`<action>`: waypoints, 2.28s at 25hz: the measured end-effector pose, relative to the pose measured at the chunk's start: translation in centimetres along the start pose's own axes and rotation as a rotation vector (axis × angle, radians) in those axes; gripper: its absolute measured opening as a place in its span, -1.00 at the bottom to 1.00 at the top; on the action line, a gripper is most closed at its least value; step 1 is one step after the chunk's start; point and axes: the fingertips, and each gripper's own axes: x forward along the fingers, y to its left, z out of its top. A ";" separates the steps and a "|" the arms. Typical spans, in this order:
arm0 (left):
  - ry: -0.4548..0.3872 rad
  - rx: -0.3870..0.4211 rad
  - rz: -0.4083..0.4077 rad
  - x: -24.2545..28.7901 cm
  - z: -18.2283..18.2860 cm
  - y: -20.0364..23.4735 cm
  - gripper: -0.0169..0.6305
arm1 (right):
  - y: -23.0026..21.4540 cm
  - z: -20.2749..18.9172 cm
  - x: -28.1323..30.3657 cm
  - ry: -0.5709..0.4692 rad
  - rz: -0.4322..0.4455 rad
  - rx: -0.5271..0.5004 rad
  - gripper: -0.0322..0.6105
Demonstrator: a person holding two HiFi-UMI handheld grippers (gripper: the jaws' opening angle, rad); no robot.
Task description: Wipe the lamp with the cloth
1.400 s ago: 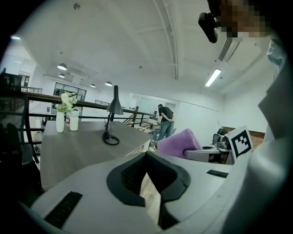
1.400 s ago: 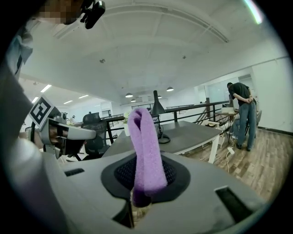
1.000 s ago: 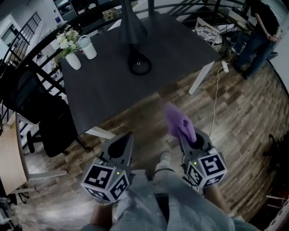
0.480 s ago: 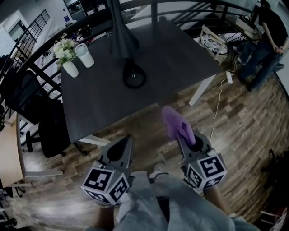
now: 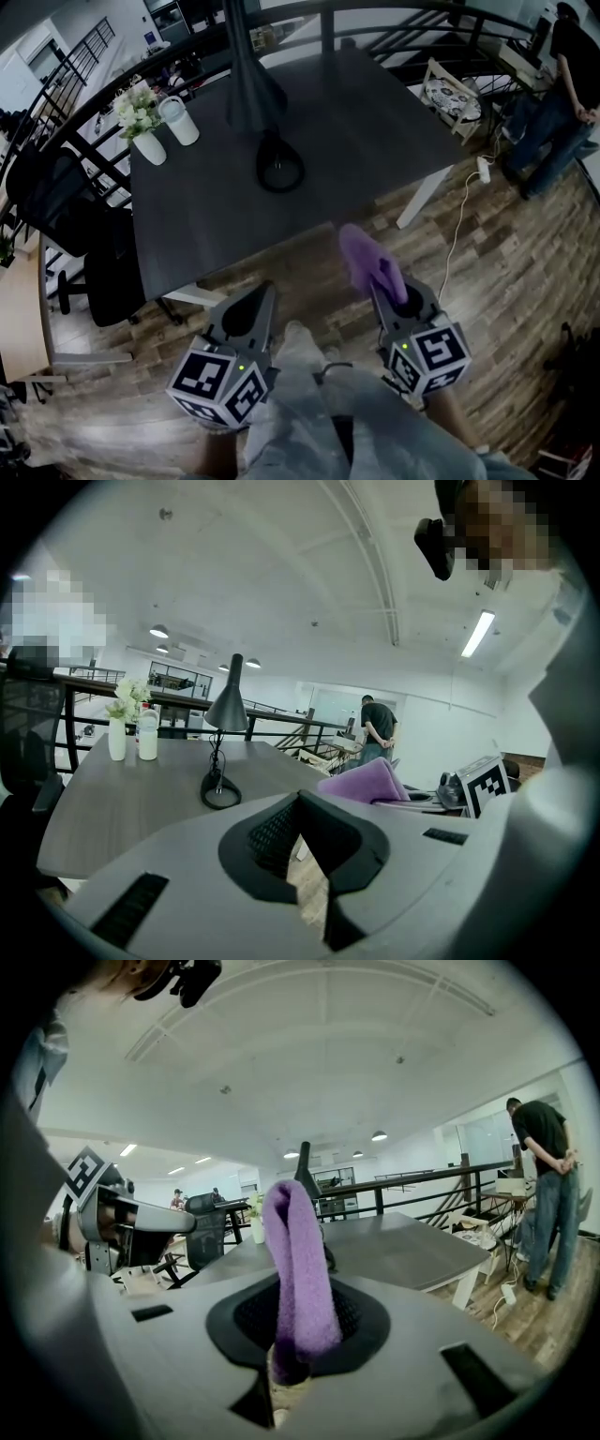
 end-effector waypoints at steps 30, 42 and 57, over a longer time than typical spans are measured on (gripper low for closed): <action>-0.026 -0.029 0.018 13.8 8.8 13.1 -0.91 | -7.3 10.8 18.6 -0.039 -0.061 -0.056 -0.74; -0.046 -0.052 0.051 15.5 10.0 18.8 -0.91 | -8.9 15.8 27.3 -0.077 -0.091 -0.079 -0.74; -0.074 -0.106 0.089 15.3 10.5 21.3 -0.91 | -8.6 21.7 34.0 -0.131 -0.029 -0.160 -0.74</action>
